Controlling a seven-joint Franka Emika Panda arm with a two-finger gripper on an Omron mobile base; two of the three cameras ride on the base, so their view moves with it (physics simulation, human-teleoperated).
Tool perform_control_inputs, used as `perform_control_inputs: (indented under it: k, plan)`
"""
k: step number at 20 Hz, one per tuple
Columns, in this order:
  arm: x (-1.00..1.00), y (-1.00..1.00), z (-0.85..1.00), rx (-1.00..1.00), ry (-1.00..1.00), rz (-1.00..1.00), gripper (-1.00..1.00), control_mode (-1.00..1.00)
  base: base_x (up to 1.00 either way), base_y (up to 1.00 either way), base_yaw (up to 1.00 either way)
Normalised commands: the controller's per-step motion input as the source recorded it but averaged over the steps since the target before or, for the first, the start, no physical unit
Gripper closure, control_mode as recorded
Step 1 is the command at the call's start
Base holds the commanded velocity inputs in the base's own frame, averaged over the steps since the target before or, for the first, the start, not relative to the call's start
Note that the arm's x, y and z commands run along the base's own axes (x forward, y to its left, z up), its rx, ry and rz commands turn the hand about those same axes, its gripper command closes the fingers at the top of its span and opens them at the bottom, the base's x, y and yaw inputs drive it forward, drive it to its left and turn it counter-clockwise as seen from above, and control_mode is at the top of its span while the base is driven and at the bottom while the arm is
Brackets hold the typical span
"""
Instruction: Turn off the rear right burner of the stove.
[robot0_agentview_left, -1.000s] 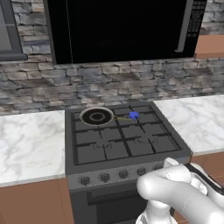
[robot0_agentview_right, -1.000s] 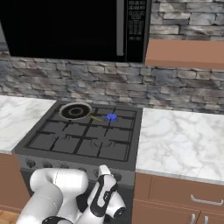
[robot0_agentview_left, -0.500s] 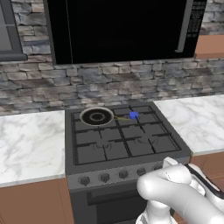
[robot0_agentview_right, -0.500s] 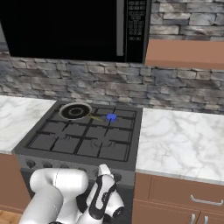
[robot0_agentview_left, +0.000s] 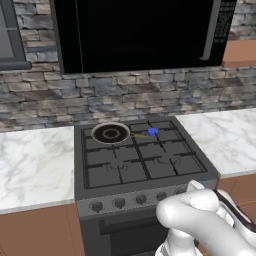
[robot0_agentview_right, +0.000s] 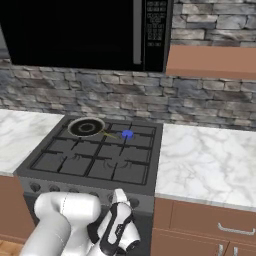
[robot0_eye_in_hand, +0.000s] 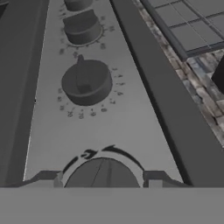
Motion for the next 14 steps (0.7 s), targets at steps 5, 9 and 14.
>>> perform_control_inputs:
  k: [5,9,14]
  plan:
    - [-0.53,-0.02,-0.29,0.25,0.0,-0.17,1.0,-1.0,0.0,0.0,0.0]
    - [-0.48,0.0,-0.24,0.31,0.0,-0.21,1.0,-1.0,0.0,0.0,0.0]
    - [-0.58,0.0,-0.29,0.39,0.0,-0.26,1.0,-1.0,0.0,0.0,0.0]
